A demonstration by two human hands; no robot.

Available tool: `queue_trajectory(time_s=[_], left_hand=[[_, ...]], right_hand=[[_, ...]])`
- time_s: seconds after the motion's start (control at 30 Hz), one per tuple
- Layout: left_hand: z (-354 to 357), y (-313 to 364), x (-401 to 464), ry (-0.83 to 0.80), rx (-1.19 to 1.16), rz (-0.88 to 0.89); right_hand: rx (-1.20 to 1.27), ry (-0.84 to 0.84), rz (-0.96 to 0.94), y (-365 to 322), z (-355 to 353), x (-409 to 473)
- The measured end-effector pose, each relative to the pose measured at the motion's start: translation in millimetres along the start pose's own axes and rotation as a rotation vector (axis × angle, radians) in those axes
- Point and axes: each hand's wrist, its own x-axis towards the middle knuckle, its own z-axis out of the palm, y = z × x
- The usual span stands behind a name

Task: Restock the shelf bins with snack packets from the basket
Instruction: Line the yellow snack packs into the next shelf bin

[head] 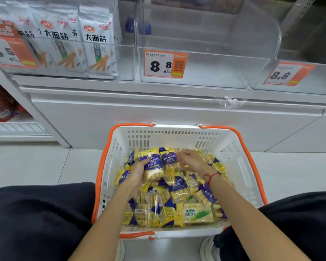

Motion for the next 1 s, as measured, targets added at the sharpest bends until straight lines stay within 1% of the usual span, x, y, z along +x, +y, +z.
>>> queue_trajectory(time_s=[0.03, 0.07, 0.1, 0.13, 0.17, 0.23, 0.27, 0.33, 0.43, 0.47, 0.53, 0.6, 0.67, 0.77, 0.83, 0.9, 1.0], left_hand=[[-3, 0, 2, 0.022, -0.013, -0.001], [-4, 0, 1, 0.035, -0.019, -0.014], [-6, -1, 3, 0.048, -0.035, -0.029], [-5, 0, 2, 0.059, -0.061, -0.041], [-5, -2, 3, 0.068, -0.083, -0.041], [-4, -4, 3, 0.087, -0.085, -0.04], [-2, -4, 1, 0.097, -0.085, -0.045], [2, -5, -2, 0.102, -0.068, -0.048], [9, 2, -9, 0.088, -0.026, -0.007], [11, 7, -13, 0.094, -0.02, 0.006], [13, 18, -23, 0.118, -0.011, 0.048], [14, 32, -30, 0.12, -0.005, 0.076], [15, 48, -38, 0.119, 0.025, 0.114], [20, 79, -50, 0.075, 0.108, 0.194], [26, 104, -59, 0.054, 0.171, 0.254], [33, 132, -64, 0.044, 0.185, 0.294], [42, 170, -74, 0.002, 0.128, 0.308]], right_hand=[[-0.248, -0.016, 0.034, 5, -5, 3], [-0.502, -0.069, 0.084, 13, -6, 6], [-0.715, -0.144, 0.119, 21, -3, 6], [-0.864, -0.189, 0.135, 29, 3, 7], [-0.942, -0.182, 0.128, 37, 8, 8], [-0.959, -0.098, 0.079, 42, 16, 6], [-0.937, -0.09, 0.076, 40, 18, 5], [-0.882, -0.148, 0.077, 36, 21, 4], [-0.771, -0.184, 0.092, 26, 15, -6], [-0.722, -0.168, 0.082, 21, 11, -11], [-0.642, -0.08, 0.059, 10, -4, -17], [-0.474, -0.01, 0.029, -6, -24, -23], [-0.235, -0.043, 0.014, -29, -40, -31], [0.049, -0.186, -0.068, -77, -51, -51], [0.106, -0.229, -0.151, -111, -54, -63], [0.145, -0.235, -0.217, -139, -55, -73], [0.278, -0.134, -0.308, -164, -54, -76]])
